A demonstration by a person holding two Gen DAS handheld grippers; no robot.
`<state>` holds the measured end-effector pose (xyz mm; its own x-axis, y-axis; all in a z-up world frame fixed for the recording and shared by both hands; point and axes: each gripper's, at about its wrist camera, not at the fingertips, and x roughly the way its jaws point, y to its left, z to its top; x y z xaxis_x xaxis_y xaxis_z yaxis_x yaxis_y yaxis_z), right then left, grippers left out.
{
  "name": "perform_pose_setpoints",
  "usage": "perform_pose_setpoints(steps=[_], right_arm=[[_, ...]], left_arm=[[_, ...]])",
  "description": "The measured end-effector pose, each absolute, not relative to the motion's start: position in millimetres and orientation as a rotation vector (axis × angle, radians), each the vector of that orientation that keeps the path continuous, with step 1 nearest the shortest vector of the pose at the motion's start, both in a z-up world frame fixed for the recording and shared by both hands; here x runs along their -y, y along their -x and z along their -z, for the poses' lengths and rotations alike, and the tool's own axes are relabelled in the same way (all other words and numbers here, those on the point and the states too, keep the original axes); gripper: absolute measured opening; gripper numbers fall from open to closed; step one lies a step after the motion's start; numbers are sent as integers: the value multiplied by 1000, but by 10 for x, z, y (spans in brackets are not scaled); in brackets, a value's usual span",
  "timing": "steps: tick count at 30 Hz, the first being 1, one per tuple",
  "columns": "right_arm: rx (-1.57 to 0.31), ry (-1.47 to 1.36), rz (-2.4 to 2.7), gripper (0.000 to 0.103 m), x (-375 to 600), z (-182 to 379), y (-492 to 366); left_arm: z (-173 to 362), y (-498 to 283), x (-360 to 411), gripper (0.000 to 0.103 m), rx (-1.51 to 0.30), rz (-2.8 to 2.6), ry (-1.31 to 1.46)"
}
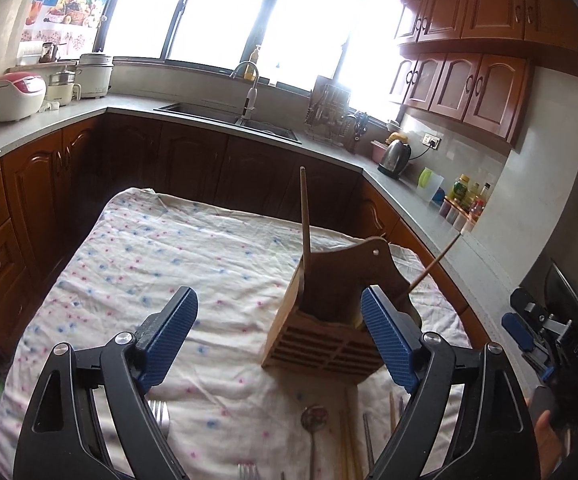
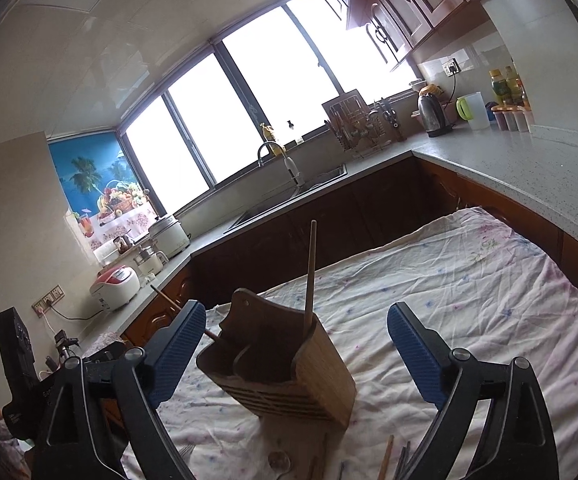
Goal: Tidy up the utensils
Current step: 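Move both open tools back over the remaining utensils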
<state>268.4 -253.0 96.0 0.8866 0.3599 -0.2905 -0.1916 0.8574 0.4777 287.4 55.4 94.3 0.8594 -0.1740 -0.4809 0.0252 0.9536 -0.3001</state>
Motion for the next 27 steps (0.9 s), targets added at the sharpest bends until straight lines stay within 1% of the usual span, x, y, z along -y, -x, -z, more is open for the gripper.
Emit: perform_pose_setpoints(steps=[15,27], right_arm=[[-428,-474,-226,94,2833,-726,-1661],[-482,-397,-196,94,2851,-496,-1143]], left_arm=[[-627,-2019,-369,87,-620,168,318],[-294,-1662,-224,87,-703,178,287]])
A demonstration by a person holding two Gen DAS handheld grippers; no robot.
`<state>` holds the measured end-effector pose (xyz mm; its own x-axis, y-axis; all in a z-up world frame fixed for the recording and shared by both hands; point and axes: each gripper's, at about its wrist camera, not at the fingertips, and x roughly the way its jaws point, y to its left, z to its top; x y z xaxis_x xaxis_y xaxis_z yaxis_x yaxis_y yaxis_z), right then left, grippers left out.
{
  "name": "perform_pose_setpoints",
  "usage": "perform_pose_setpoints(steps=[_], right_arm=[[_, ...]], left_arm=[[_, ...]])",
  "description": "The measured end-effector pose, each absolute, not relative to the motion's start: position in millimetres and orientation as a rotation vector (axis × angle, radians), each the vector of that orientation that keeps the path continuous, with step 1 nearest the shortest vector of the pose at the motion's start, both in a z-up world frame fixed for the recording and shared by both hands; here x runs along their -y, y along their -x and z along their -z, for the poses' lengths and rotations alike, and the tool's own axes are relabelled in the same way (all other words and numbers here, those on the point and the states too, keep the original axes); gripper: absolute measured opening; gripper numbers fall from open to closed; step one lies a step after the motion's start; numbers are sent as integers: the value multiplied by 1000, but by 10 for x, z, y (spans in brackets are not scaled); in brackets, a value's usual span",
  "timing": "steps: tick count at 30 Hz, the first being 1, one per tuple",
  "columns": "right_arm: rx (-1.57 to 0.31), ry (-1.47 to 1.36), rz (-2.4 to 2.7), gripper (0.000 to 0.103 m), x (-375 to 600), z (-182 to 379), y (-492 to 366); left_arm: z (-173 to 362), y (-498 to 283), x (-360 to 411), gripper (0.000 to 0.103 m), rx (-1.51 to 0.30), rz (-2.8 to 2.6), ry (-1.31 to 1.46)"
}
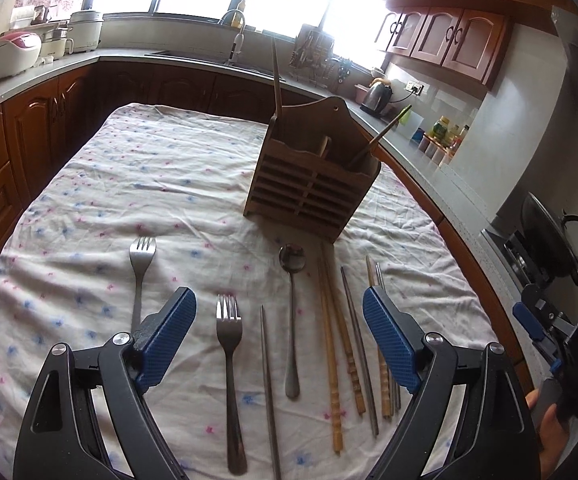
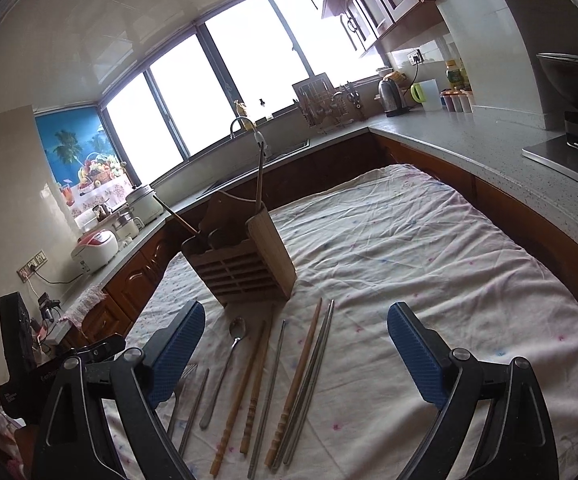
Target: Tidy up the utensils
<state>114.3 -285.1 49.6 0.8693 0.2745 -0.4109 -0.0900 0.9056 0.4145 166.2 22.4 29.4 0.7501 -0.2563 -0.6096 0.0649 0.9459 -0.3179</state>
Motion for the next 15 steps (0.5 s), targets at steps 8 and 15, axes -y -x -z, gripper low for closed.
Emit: perform_pose_setpoints(steps=[8,15], right_arm=[[-531,-367,-199,94,2808,-293,-1111],[-577,-349,-216,93,2767,-201,-1255]], left_arm=[[-167,-1621,-99,87,-739,180,263],[-134,-1736,20,87,-767,201,233]])
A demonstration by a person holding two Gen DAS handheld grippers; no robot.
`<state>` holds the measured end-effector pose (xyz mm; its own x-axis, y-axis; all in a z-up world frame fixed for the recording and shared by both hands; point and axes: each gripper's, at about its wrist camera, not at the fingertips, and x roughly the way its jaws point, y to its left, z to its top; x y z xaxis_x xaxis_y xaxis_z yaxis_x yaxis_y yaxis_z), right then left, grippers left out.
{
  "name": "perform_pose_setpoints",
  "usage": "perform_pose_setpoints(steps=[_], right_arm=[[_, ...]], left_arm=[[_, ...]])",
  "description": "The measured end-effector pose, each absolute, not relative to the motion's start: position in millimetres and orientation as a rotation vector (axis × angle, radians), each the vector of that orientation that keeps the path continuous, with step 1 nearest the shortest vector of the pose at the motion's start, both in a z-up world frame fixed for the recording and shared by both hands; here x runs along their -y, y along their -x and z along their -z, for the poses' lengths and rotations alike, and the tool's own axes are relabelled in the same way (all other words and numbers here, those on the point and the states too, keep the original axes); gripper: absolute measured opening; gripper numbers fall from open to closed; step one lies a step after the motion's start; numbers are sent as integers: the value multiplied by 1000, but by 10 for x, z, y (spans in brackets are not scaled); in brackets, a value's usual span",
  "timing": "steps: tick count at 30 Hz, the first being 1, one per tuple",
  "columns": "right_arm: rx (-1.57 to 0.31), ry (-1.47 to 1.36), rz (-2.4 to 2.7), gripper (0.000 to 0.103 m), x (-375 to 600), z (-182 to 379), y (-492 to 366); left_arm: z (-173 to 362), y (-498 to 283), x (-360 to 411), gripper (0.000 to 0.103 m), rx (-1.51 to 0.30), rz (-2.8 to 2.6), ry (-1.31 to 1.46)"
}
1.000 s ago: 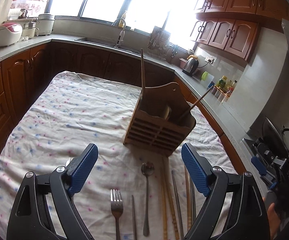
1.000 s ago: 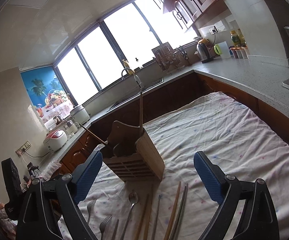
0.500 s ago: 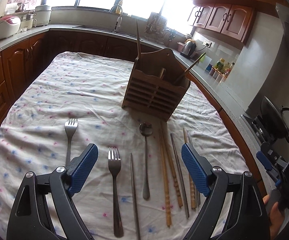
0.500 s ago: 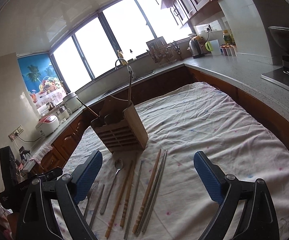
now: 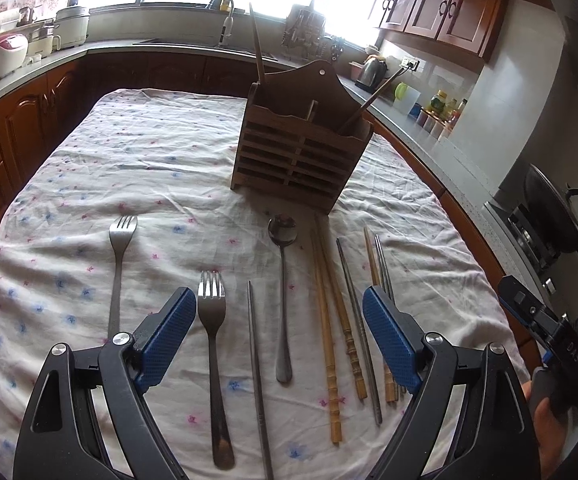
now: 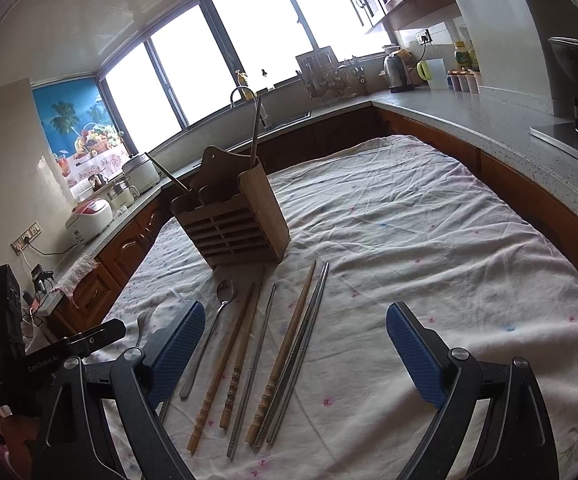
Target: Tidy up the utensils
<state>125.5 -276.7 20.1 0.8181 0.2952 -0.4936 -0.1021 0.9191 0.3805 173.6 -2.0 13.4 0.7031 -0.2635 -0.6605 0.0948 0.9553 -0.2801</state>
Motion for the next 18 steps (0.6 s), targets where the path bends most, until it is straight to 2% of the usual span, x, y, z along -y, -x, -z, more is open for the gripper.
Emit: perform_pose_setpoints(steps=[3,7,11,17,18], right_arm=[[-594,-347,-216,91,2769,-177,-1323],[-620,-344,-209,75,2774,-154,-1435],[-662,-347,-199,57,2769,-103,-1584],[-754,-345,-204,30,2723,46,-1906],[-771,-340,-205,29,2703,71,-1970]], left_arm=[[-108,-1809,76,87,-783,216,222],[-76,-1922,170,84,-801,230,192],[-4,-2076,299,66,-850,259,160],[139,-2296,437,50,-909,281,127],[168,-2338,450,47,-920,284,127]])
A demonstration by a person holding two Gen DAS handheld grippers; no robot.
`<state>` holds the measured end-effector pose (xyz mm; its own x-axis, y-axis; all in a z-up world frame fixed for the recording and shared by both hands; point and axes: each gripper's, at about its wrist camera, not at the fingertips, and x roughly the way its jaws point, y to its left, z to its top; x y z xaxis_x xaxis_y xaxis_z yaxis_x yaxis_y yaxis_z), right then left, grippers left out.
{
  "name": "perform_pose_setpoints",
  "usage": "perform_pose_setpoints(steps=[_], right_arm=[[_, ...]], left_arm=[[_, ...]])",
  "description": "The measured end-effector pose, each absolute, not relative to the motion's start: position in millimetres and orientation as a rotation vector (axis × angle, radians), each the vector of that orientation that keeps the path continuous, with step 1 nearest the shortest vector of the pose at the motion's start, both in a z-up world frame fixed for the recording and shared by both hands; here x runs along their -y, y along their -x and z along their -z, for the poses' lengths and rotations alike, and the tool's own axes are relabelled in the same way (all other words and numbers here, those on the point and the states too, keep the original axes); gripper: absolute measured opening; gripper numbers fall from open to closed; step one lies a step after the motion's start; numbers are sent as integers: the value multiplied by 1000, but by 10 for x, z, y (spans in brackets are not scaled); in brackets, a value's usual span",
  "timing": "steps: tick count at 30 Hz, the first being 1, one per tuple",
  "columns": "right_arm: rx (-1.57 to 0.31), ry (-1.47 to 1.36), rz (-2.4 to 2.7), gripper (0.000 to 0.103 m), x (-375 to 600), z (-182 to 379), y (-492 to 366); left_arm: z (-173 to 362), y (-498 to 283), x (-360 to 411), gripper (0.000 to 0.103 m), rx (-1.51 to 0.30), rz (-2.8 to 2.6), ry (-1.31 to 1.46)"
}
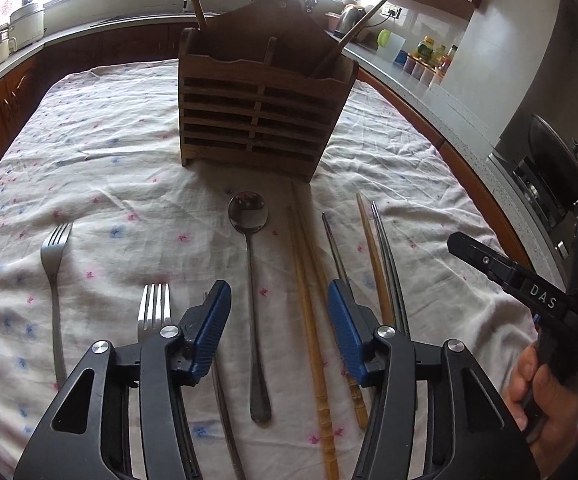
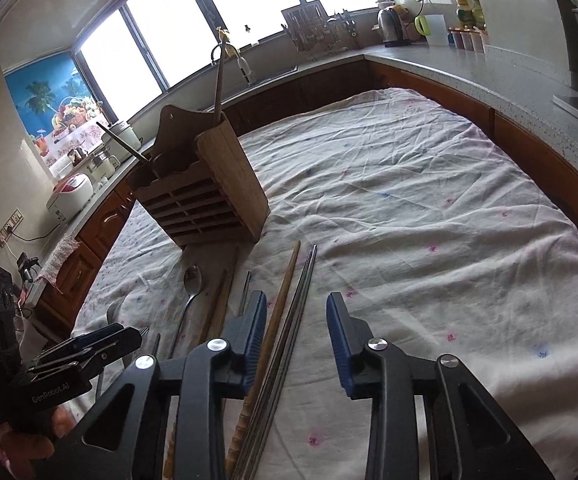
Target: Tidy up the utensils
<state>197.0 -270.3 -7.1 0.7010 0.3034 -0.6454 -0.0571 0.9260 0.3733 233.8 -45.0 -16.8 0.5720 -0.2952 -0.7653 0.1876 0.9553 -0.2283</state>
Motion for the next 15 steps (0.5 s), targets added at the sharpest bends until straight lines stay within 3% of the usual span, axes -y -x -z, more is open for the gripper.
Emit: perform_pose_setpoints(steps=[8,15], right_arm=[[-897,-310,-211,14,2524,382,-2395],[-949,-285,-192,10,2459,557,-2545]], left_arm=[[342,-2579,567,32,-987,308,110],[469,-2744,687,26,-1031,329,94]])
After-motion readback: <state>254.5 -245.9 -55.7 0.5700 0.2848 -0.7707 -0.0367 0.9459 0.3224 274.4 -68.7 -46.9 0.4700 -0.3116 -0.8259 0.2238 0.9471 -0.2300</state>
